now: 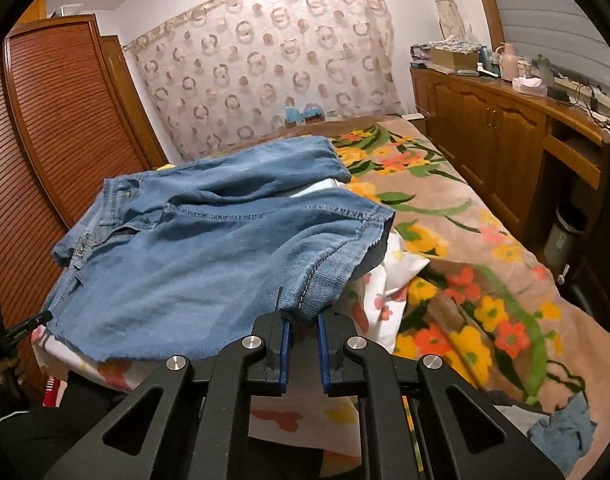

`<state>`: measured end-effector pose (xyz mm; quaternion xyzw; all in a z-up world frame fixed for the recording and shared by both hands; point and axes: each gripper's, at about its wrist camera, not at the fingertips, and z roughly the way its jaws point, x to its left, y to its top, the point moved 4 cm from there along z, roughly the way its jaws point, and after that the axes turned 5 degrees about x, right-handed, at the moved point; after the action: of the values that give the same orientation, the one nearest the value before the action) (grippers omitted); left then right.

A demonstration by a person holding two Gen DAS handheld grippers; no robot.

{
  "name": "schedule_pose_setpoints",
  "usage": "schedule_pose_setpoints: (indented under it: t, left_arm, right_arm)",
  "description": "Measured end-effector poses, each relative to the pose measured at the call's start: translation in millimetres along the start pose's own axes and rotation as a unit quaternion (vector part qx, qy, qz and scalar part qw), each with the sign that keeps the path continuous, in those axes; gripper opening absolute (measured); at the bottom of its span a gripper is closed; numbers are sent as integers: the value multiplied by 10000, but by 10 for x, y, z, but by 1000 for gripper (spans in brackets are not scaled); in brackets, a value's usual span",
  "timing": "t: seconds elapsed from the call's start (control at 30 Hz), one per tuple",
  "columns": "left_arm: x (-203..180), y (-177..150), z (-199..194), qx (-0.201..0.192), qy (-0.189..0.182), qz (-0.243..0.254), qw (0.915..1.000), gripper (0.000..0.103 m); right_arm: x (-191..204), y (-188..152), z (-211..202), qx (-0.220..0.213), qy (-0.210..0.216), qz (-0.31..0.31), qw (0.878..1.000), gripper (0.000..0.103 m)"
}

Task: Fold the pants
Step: 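Lift the jeans with both tools, raising the held edges off the bed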

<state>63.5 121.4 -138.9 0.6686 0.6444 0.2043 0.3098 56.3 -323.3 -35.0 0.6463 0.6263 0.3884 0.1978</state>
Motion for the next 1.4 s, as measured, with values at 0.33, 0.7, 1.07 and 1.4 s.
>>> schedule_pose_setpoints:
  t: [0.33,0.7,1.07,1.4]
  left_arm:
    - [-200,310,-468,-597,70,290,9978,9]
    - [-326,741,-1140,-1513,-93,273,9881,9]
    - [-227,1213,-858,-1583,93,379,9866,0]
    - [-195,793,-544,-733,3,496,9961,13]
  right_arm:
    - [138,261,-357,-472,-68,-393,9981,9]
    - [263,425,-827,-1089,-148,-759,9910,8]
    - [211,570,-332,-1095,-155,-942,9894,8]
    - [338,444,27,-741,-123,-1104,9910,8]
